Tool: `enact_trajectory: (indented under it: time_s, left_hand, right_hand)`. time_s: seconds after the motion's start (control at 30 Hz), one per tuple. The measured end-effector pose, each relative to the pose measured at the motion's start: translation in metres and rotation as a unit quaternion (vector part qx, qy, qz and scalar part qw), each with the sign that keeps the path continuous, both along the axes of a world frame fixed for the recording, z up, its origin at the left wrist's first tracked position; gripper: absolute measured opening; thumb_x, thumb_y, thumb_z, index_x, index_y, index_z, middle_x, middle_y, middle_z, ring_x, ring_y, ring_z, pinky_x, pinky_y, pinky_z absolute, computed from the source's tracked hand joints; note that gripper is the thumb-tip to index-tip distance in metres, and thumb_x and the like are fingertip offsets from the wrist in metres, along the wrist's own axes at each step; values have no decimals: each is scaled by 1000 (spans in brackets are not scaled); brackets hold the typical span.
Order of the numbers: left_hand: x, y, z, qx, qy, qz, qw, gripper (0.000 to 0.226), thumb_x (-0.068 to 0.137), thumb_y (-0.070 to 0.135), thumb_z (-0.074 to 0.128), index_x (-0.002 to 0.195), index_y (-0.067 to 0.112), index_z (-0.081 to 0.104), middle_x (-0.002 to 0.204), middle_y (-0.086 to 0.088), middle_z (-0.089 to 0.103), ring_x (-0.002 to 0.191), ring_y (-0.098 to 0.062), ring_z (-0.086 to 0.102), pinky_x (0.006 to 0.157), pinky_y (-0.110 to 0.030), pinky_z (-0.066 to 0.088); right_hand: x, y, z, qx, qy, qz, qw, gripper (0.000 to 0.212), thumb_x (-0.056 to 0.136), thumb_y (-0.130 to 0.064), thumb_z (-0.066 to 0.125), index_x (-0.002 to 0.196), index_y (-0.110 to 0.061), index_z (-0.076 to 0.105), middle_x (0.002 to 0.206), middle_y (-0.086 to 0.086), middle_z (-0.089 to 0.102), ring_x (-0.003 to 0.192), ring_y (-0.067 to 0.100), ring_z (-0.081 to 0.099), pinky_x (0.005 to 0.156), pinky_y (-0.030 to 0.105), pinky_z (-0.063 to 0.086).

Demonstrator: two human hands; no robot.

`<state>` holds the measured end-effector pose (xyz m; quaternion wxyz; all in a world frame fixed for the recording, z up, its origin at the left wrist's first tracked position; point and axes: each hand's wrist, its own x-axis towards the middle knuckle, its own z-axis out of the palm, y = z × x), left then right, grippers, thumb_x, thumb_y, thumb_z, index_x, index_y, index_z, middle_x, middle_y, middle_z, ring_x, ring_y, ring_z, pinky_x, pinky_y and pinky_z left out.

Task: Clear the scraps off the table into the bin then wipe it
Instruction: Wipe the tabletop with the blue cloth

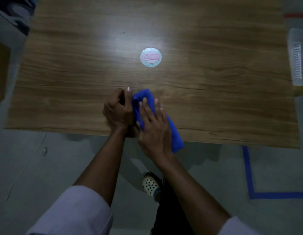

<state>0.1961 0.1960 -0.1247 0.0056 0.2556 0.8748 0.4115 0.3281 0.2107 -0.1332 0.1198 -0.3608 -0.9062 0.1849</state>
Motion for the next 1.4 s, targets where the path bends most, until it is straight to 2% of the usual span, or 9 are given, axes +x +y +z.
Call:
enact_trajectory:
  time_s: [0.07, 0.17, 0.33, 0.57, 0.8, 0.97, 1.07, 1.27, 1.4]
  left_hand:
    - [-1, -1, -1, 8, -21, 1, 1000, 58, 96, 59, 43, 72, 8, 61, 63, -6, 63, 65, -32, 64, 59, -42, 45]
    - [-2, -1, -5, -14, -26, -13, 999, 60, 95, 64, 41, 75, 12, 64, 65, -2, 69, 70, -28, 70, 64, -45, 51]
    - [-1, 4, -4, -39, -1, -10, 999, 60, 93, 66, 37, 78, 15, 67, 70, 3, 73, 76, -25, 69, 67, -42, 50]
    - [-1, 1, -7, -12, 7, -6, 1000, 58, 94, 60, 39, 76, 13, 66, 68, -1, 67, 71, -28, 64, 61, -39, 41]
    - [1, 3, -8, -31, 28, -11, 999, 53, 94, 61, 43, 77, 17, 65, 70, 2, 68, 70, -22, 65, 60, -37, 44]
    - [-1, 1, -5, 16, 13, -10, 1000, 43, 96, 50, 53, 67, 18, 51, 64, 5, 54, 62, -18, 54, 58, -33, 34]
    - [0, 2, -4, 20, 4, -13, 1000, 41, 95, 51, 53, 67, 21, 48, 63, 6, 51, 60, -15, 49, 57, -33, 32]
    - [-4, 3, -8, -14, -10, -18, 1000, 48, 96, 57, 49, 75, 15, 62, 69, 1, 66, 68, -19, 62, 61, -38, 44]
    - [-3, 2, -6, -4, -15, -24, 1000, 45, 96, 54, 51, 72, 17, 56, 66, 3, 61, 64, -17, 58, 59, -34, 39]
  right_hand:
    - [38, 10, 0, -5, -6, 51, 999, 65, 92, -23, 50, 155, -17, 37, 163, -2, 32, 154, 29, 17, 121, 46, 27]
    - [87, 74, -6, 3, -15, -85, 996, 65, 92, -23, 49, 156, -17, 37, 161, 5, 36, 150, 36, 26, 111, 53, 39]
    - [47, 113, -1, -5, -44, -286, 957, 61, 104, -35, 39, 159, -13, 26, 167, 1, 19, 154, 36, 12, 122, 47, 20]
    - [14, 84, -8, 31, -6, 88, 996, 60, 98, -40, 46, 154, -19, 40, 161, -1, 35, 153, 30, 22, 118, 43, 25]
    - [42, 121, -4, 8, -5, -282, 959, 62, 101, -39, 38, 156, -12, 35, 164, 3, 30, 153, 35, 20, 120, 48, 26]
    - [-7, 2, -10, 14, 33, -97, 995, 59, 101, -33, 49, 154, -9, 39, 163, 7, 32, 153, 35, 20, 123, 44, 22]
    - [13, 31, -12, 30, 25, 43, 998, 59, 97, -30, 55, 153, -14, 42, 161, 3, 37, 153, 32, 22, 117, 47, 33]
    - [37, 73, -7, 29, -5, -310, 950, 58, 104, -37, 41, 156, -12, 35, 164, 2, 29, 153, 35, 20, 118, 50, 30]
    - [-14, -7, -2, 11, 27, -168, 985, 64, 98, -28, 50, 156, -9, 33, 165, 6, 28, 154, 36, 16, 122, 49, 23]
